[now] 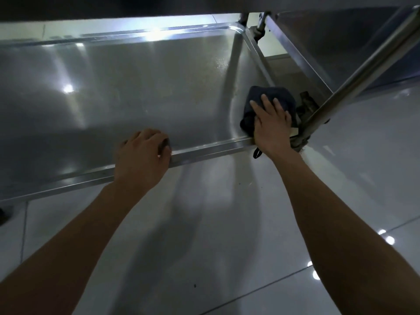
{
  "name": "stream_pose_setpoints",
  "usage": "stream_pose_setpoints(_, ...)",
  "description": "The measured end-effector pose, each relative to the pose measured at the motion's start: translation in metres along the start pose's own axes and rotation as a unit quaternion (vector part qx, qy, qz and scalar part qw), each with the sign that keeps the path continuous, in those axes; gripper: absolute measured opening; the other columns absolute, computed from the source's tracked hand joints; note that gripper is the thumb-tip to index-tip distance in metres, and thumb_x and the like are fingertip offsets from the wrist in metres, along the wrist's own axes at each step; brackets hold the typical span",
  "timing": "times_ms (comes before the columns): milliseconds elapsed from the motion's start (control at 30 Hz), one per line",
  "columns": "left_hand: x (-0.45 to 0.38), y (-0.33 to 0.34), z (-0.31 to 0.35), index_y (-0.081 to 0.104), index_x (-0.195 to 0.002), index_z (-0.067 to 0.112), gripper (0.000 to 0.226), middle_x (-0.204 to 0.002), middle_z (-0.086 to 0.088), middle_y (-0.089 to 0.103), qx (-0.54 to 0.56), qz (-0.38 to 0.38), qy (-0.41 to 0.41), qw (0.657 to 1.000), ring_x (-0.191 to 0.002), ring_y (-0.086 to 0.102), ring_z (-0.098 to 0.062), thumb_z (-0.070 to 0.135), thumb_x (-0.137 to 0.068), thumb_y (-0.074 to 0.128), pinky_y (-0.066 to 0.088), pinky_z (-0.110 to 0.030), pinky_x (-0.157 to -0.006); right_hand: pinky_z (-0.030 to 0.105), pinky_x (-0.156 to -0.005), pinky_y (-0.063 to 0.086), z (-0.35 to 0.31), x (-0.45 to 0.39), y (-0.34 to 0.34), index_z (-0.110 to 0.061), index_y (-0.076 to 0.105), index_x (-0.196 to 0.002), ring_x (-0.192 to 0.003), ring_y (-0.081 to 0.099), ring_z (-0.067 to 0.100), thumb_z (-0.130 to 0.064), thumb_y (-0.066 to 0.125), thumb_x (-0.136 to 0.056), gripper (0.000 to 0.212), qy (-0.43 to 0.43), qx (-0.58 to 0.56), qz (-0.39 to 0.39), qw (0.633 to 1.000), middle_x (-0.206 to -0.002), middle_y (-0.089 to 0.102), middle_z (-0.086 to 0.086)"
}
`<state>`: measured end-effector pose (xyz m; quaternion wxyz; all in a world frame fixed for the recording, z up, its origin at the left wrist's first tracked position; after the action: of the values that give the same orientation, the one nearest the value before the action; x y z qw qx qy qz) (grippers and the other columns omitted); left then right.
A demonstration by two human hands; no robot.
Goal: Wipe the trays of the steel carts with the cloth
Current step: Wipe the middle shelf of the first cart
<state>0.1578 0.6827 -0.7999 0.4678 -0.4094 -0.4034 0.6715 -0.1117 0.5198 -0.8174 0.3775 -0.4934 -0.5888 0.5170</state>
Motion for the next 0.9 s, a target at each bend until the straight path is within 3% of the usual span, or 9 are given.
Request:
stream_pose_setpoints(67,0.0,-0.005,-0.012,0.071,-0.103,0.015,0.031,-0.12,-0.006,0.065,0.027,-0.022,0.004,0.999,-0.113,0.057,-0.034,0.031,-0.084,0.052,0.047,-0.05,-0.096,0.05,-0.12,0.011,-0.014,0.007,0.004,-0.034,0.035,-0.152,-0.153,0.01,0.024,-0.027,0.035,-0.105,0.048,-0.009,-0.002,-0.001,1.0,-0.166,0.017,-0.005)
stream_pose_setpoints(133,0.003,-0.012,-0.029,0.07,-0.098,0.02,0.02,-0.124,-0.004,0.062,-0.017,-0.022,-0.007,1.0,-0.12,0.051,-0.03,0.032,-0.085,0.061,0.044,-0.049,-0.096,0.052,-0.12,0.01,-0.036,0.013,0.009,-0.035,0.034,-0.152,-0.153,0.009,0.024,-0.027,0.035,-0.105,0.048,-0.024,-0.007,-0.006,1.0,-0.166,0.016,-0.006)
stream_pose_setpoints(333,0.026,-0.031,-0.069,0.072,-0.098,0.018,0.016,-0.11,-0.004,0.064,-0.036,-0.011,-0.022,0.999,-0.104,0.057,-0.031,0.029,-0.089,0.065,0.049,-0.045,-0.086,0.05,-0.12,0.008,-0.139,0.043,0.029,-0.035,0.034,-0.152,-0.153,0.01,0.024,-0.027,0.039,-0.103,0.05,-0.131,-0.015,-0.013,0.991,-0.166,0.017,-0.005)
stream_pose_setpoints(567,0.038,-0.038,-0.083,0.071,-0.1,0.015,0.022,-0.117,-0.004,0.063,-0.035,-0.007,-0.04,0.999,-0.109,0.056,-0.029,0.032,-0.094,0.059,0.046,-0.044,-0.089,0.05,-0.122,0.006,-0.246,0.076,0.05,-0.036,0.033,-0.153,-0.154,0.007,0.024,-0.022,0.047,-0.1,0.057,-0.23,-0.022,-0.032,0.972,-0.166,0.016,-0.007)
stream_pose_setpoints(900,0.016,-0.028,-0.065,0.071,-0.108,0.013,0.025,-0.118,-0.007,0.065,-0.038,0.013,-0.019,0.999,-0.111,0.054,-0.033,0.023,-0.095,0.053,0.043,-0.047,-0.088,0.047,-0.122,0.004,-0.219,0.047,0.05,-0.037,0.035,-0.152,-0.154,0.006,0.02,-0.025,0.036,-0.105,0.048,-0.242,-0.071,-0.047,0.967,-0.166,0.017,-0.009)
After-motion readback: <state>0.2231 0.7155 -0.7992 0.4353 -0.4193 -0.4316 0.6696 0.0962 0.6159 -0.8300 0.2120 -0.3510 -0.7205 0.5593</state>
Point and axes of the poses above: each hand's wrist, its own x-axis away from the middle knuckle, its own y-axis out of the palm, z = x × y, the point moved 4 cm from there along -x, towards the middle knuckle
